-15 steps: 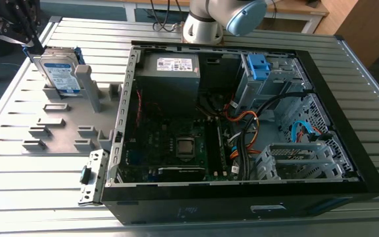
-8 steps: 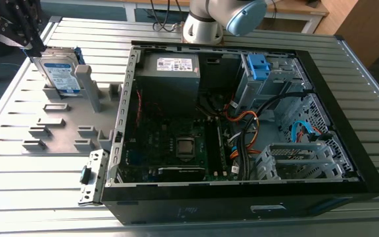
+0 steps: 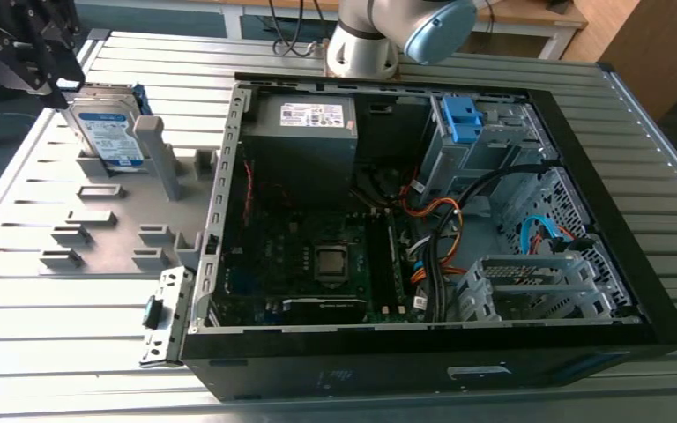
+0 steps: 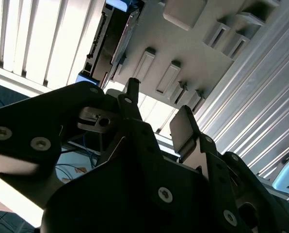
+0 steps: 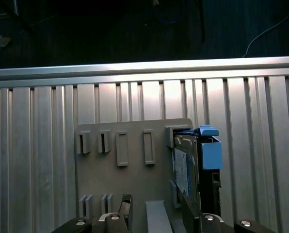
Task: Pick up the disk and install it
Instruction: 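Pick up the disk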
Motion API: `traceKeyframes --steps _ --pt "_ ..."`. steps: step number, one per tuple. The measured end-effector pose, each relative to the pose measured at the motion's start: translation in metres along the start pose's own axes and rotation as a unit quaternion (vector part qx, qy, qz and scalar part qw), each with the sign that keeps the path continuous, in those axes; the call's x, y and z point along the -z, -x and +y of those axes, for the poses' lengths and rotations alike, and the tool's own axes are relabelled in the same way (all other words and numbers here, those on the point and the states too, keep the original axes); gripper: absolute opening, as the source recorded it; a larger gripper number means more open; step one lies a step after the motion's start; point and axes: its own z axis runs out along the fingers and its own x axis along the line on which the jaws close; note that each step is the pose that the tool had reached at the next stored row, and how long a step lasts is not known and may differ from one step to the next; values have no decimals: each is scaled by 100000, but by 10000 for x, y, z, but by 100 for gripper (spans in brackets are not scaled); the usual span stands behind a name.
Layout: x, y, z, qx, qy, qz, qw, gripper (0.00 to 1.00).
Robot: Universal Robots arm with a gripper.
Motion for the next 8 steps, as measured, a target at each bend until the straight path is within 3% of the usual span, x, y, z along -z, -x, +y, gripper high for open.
traceKeyframes --steps 8 --pt "0 0 0 3 -2 2 100000 53"
